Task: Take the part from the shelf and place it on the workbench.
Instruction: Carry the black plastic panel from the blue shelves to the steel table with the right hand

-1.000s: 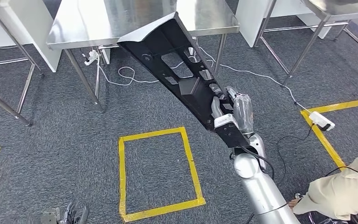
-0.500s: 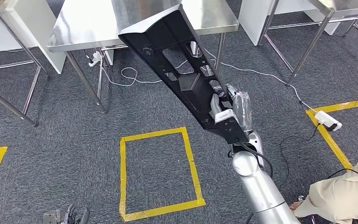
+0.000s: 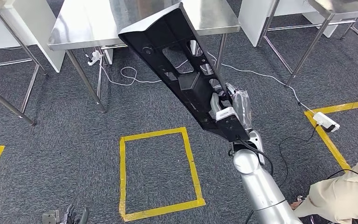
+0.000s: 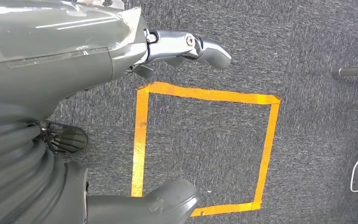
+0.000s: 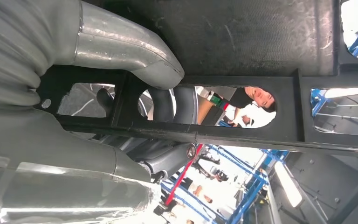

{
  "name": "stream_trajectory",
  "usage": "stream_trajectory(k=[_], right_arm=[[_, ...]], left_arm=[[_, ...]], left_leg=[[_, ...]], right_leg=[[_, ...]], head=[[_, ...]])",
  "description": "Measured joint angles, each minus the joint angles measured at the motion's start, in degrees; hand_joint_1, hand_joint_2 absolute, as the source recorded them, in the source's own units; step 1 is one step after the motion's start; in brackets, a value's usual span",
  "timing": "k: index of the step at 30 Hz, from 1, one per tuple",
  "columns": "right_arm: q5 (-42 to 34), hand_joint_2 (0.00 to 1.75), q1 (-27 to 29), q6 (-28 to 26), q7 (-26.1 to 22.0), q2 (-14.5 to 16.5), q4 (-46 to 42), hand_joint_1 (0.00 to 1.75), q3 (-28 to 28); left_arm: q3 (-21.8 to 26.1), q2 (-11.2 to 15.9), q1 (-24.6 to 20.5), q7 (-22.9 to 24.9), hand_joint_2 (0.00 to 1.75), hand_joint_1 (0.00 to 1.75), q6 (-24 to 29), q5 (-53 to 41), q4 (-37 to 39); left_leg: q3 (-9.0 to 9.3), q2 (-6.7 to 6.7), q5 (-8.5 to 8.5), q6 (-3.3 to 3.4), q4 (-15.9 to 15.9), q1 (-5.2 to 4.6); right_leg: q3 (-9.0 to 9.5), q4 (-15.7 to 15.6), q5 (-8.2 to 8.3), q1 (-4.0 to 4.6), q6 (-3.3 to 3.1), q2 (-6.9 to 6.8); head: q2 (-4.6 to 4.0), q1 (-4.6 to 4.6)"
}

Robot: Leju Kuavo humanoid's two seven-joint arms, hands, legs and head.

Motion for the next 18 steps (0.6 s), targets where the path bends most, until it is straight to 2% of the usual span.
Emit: stream_trajectory(k=[10, 15, 17, 18], right_arm=[[-1.0, 1.75, 0.1, 0.0, -0.3, -0.3, 0.1, 1.75, -0.1], [-1.2, 1.75, 0.0, 0.0, -0.3, -0.3, 0.5, 1.75, -0.1], [-1.3, 1.75, -0.3, 0.0, -0.2, -0.2, 0.7, 1.75, -0.1], [-1.3, 1.75, -0.4, 0.0, -0.2, -0.2, 0.8, 1.75, -0.1]], left_arm=[[0.4, 0.0, 0.0, -0.1, 1.75, 0.0, -0.2, 0.0, 0.0], [1.0, 0.1, 0.0, 0.0, 1.75, 0.0, -0.5, 0.1, 0.0], [1.1, 0.2, -0.1, 0.1, 1.75, 0.0, -0.5, 0.1, 0.0], [1.2, 0.2, -0.2, 0.2, 1.75, 0.0, -0.6, 0.2, 0.0]], left_leg=[[-0.09, 0.0, -0.08, 0.19, 0.2, -0.32], [-0.27, 0.02, -0.51, 0.99, 0.7, -0.38], [-0.31, 0.05, -0.59, 1.46, 0.7, -0.49], [-0.23, 0.09, -0.58, 1.83, 0.5, -0.6]], right_leg=[[0.02, -0.1, 0.02, -0.45, 0.05, 0.0], [0.1, -0.1, -0.08, -0.67, 0.3, 0.02], [0.25, -0.1, 0.06, -0.73, 0.65, 0.05], [0.4, 0.0, 0.36, -0.62, 1.08, 0.07]], head=[[0.0, -0.03], [0.0, -0.04], [0.0, -0.04], [0.01, -0.05]])
